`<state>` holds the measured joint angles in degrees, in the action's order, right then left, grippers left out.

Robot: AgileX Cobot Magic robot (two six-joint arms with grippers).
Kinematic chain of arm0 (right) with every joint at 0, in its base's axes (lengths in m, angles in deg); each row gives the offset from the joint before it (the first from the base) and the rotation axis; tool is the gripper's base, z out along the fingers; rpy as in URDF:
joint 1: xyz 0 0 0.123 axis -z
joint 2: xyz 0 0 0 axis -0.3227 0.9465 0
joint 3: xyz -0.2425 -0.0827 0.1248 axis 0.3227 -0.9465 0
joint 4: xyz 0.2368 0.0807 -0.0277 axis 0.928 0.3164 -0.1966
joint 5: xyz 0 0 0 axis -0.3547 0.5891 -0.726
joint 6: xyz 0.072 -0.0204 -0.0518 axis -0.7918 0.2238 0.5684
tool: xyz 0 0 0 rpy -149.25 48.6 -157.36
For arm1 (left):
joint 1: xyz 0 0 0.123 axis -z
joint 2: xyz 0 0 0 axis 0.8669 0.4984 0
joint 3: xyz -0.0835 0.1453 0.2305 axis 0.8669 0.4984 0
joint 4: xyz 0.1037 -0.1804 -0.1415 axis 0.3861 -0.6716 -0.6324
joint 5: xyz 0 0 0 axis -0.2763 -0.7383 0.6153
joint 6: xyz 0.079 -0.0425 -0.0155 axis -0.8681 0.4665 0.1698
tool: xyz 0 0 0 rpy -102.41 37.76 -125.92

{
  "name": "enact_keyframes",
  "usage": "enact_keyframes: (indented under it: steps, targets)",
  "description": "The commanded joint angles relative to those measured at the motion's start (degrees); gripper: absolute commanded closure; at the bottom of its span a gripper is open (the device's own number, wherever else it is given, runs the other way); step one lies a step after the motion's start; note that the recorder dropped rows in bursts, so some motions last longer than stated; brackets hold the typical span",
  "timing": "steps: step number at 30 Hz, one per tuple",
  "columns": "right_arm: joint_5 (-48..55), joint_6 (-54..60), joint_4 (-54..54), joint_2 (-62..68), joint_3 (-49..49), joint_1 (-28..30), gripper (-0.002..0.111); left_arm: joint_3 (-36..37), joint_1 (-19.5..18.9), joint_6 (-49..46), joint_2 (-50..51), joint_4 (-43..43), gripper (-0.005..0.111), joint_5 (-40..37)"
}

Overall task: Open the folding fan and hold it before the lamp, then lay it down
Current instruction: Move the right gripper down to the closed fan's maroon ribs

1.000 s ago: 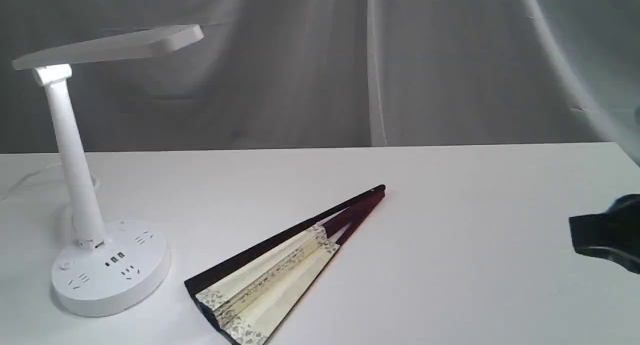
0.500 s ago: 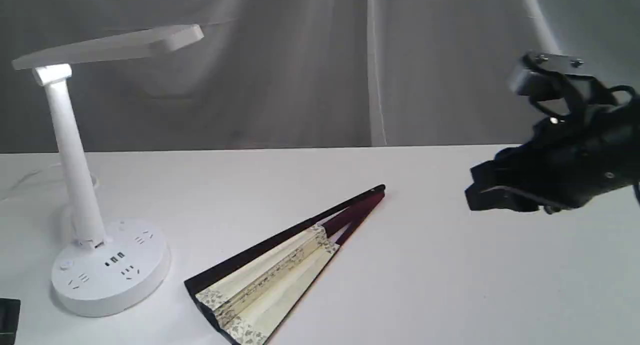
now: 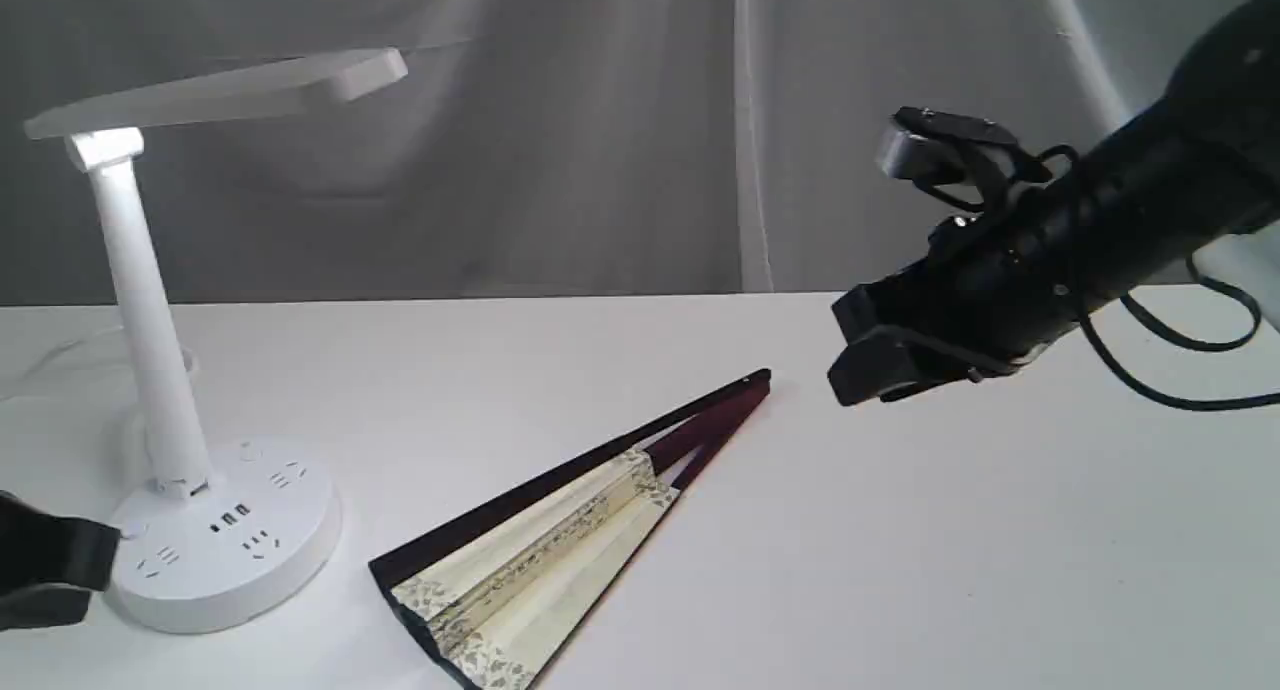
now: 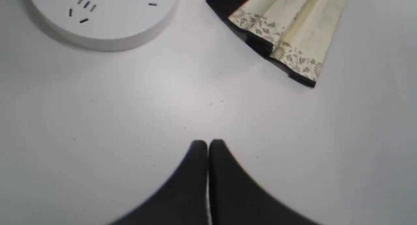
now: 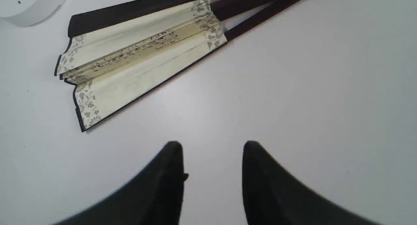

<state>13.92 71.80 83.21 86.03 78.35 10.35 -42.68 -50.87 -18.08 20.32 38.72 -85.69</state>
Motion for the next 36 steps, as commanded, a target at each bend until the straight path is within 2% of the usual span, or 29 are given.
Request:
enact_keyframes:
  steps: [1,5,9,14,18,21,25,29,36]
  targets:
    - [4.1,-0.3,-0.5,3.2,4.2,-0.1,0.076,-0.7,6.5,7.1,2.6,5.9,0.107,1.9]
    - [5.3,-0.3,-1.9,6.4,8.2,-0.2,0.076,-1.0,12.0,8.6,6.5,6.5,0.107,4.0]
    - [9.2,-1.0,-4.2,10.7,14.3,-0.2,0.076,-1.0,14.1,9.3,9.9,6.0,0.107,6.8]
    - [15.0,-3.9,-9.5,18.3,24.2,-0.2,0.076,-1.0,14.1,9.7,10.7,4.8,0.107,7.9]
    - [15.6,4.2,-10.7,23.5,30.7,-0.2,0.069,-1.0,14.1,9.8,10.7,4.9,0.107,7.9]
    - [13.0,9.5,-10.8,26.9,34.1,-1.1,0.058,-1.0,14.1,9.8,10.7,4.9,0.107,8.1]
    - [8.6,13.7,-11.0,30.7,37.0,-3.1,0.050,-1.0,14.1,9.8,10.7,4.9,0.107,8.3]
    - [6.4,20.3,-11.8,33.1,38.7,-6.1,0.047,-1.0,14.1,9.7,10.7,4.9,0.107,8.3]
    - [1.0,21.3,-17.0,36.4,42.0,-8.9,0.046,-1.0,14.1,9.7,10.7,5.1,0.107,8.4]
